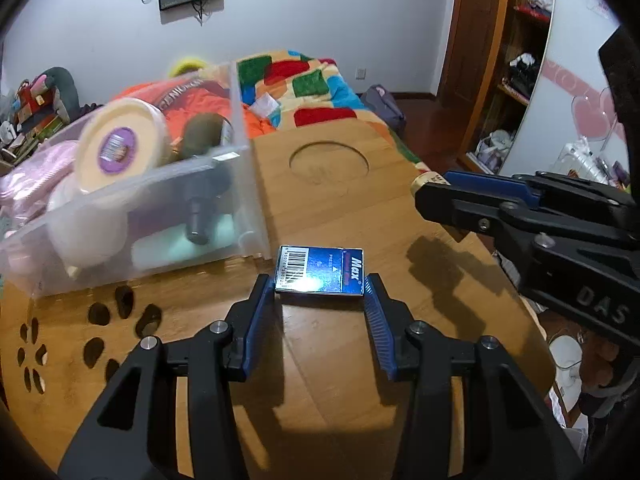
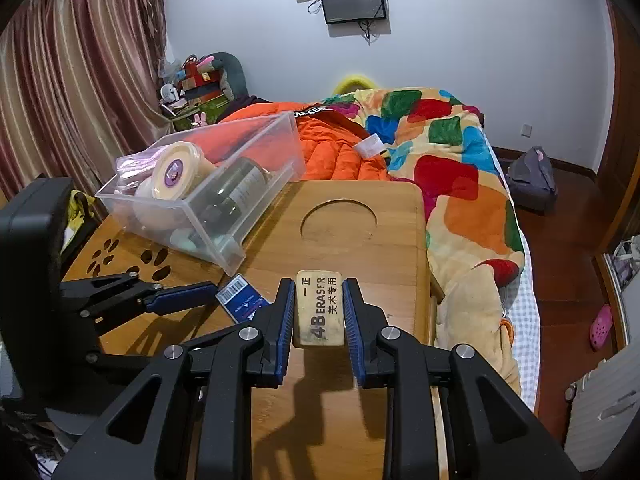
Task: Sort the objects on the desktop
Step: 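Carry the blue card pack and eraser over the clear box and release both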
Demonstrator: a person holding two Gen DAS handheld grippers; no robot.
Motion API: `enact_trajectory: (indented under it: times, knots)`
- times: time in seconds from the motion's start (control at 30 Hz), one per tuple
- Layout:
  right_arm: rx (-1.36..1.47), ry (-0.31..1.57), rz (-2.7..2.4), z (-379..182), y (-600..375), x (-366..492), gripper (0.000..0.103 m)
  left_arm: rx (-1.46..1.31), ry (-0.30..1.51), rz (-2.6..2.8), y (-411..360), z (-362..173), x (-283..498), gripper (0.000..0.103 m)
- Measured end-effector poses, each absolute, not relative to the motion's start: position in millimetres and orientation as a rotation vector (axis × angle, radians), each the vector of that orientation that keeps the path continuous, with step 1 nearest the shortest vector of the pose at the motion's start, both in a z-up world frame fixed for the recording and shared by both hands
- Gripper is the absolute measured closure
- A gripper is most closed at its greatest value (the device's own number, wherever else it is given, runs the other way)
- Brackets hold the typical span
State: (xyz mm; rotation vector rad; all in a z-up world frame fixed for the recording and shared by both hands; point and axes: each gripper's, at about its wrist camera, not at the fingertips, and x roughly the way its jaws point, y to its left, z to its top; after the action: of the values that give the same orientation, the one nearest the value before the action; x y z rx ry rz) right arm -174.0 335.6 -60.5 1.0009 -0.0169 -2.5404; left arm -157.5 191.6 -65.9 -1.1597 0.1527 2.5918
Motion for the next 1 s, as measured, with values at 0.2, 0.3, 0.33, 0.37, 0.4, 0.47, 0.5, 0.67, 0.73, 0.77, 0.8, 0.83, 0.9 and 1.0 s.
enact_trajectory:
  times: [0.2,0.3,0.33,0.37,0.4,0.47,0.5,0.67,0.73,0.77,0.8,0.83,0.9,1.0]
  knots:
    - [0.971,-0.035,-2.539,-48,326,-171,0.081,-1.048,0.119,2.646,170,-42,-142,0.057]
    - [0.948,-0.040,-2.538,-39,317,-170,0.081,-0.993,0.105,2.677,157,-30,-135,0.057]
    - [0.941,-0.040,-2.536,-37,313,-170,0.081,-0.976,0.104,2.691,153,-27,-134,0.057]
    - [0.931,-0.040,-2.534,-34,309,-170,0.081,-0.943,0.104,2.725,147,-22,-132,0.057]
    - [0.922,-0.040,-2.534,-32,306,-169,0.081,-0.912,0.096,2.754,141,-18,-130,0.057]
    - [0.896,-0.032,-2.532,-25,297,-169,0.081,-0.873,0.080,2.789,128,-10,-129,0.057]
    - [0.886,-0.030,-2.532,-23,293,-169,0.081,-0.860,0.066,2.800,122,-8,-128,0.057]
    - [0.835,-0.034,-2.518,-9,274,-173,0.081,-0.808,-0.003,2.855,83,7,-129,0.057]
    - [0.824,-0.031,-2.515,-5,266,-176,0.081,-0.797,-0.024,2.875,70,12,-131,0.057]
    - [0.820,-0.030,-2.513,-4,263,-177,0.081,-0.791,-0.040,2.892,59,15,-133,0.057]
    - [0.816,-0.030,-2.511,-3,260,-179,0.081,-0.789,-0.053,2.903,51,16,-135,0.057]
    - [0.811,-0.034,-2.509,-2,257,-181,0.081,-0.788,-0.067,2.912,44,18,-136,0.057]
    - [0.810,-0.038,-2.505,-1,251,-185,0.081,-0.789,-0.096,2.935,29,20,-142,0.057]
    - [0.823,-0.038,-2.502,-5,243,-194,0.081,-0.798,-0.128,2.957,12,19,-150,0.057]
